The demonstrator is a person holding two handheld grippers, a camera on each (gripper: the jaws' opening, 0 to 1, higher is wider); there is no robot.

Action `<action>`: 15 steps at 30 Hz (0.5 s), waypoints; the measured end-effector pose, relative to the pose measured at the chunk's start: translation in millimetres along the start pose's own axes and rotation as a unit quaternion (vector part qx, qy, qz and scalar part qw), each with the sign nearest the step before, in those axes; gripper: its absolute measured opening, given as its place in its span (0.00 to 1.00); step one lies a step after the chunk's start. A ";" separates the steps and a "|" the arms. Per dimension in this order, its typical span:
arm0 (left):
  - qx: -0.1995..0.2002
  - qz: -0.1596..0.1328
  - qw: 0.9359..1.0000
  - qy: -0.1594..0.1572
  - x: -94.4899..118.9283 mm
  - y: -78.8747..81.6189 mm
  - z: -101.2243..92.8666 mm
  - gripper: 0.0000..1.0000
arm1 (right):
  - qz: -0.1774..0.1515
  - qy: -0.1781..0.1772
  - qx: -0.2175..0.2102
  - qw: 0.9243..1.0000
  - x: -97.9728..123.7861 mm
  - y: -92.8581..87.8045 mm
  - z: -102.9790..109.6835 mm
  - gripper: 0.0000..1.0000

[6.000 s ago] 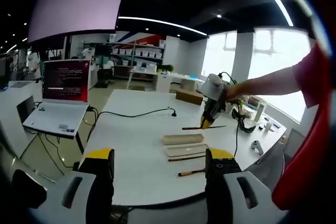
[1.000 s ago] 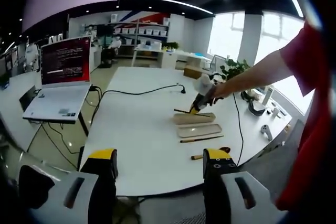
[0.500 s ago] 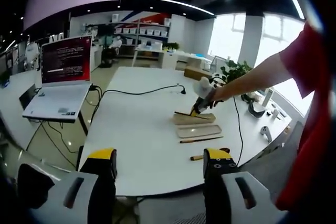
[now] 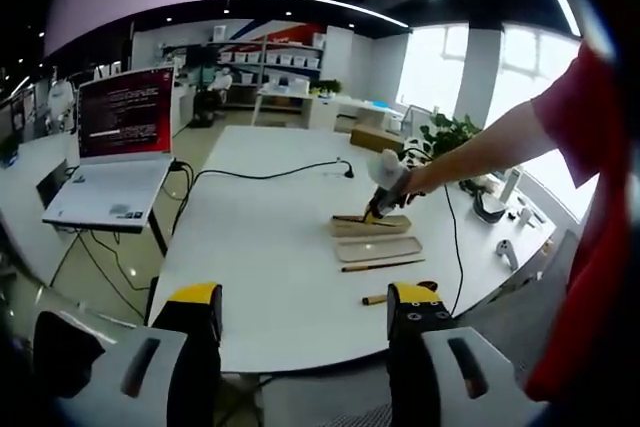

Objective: Arrange the utensils inside the cutlery case until each visible utensil rests in its matching compartment.

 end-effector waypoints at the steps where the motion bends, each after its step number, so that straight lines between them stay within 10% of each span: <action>1: 0.000 0.000 1.000 0.001 0.4 -0.1 0.2 0.68 | 0.001 0.002 -0.003 1.000 -0.8 0.2 1.0 0.00; 15: 0.004 0.006 1.000 0.010 1.6 -2.9 -1.1 0.68 | 0.011 0.007 0.003 1.000 -7.8 3.3 -1.8 0.00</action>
Point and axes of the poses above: the point that each gripper's makers call its tool centre point, and the gripper's own axes: x roughly backward along the fingers, z roughly to its left, y roughly out of its top, the point moved 9 cm from there along x, roughly backward along the fingers, and after that the axes turned 1 degree about -y, right-handed, at the moved point
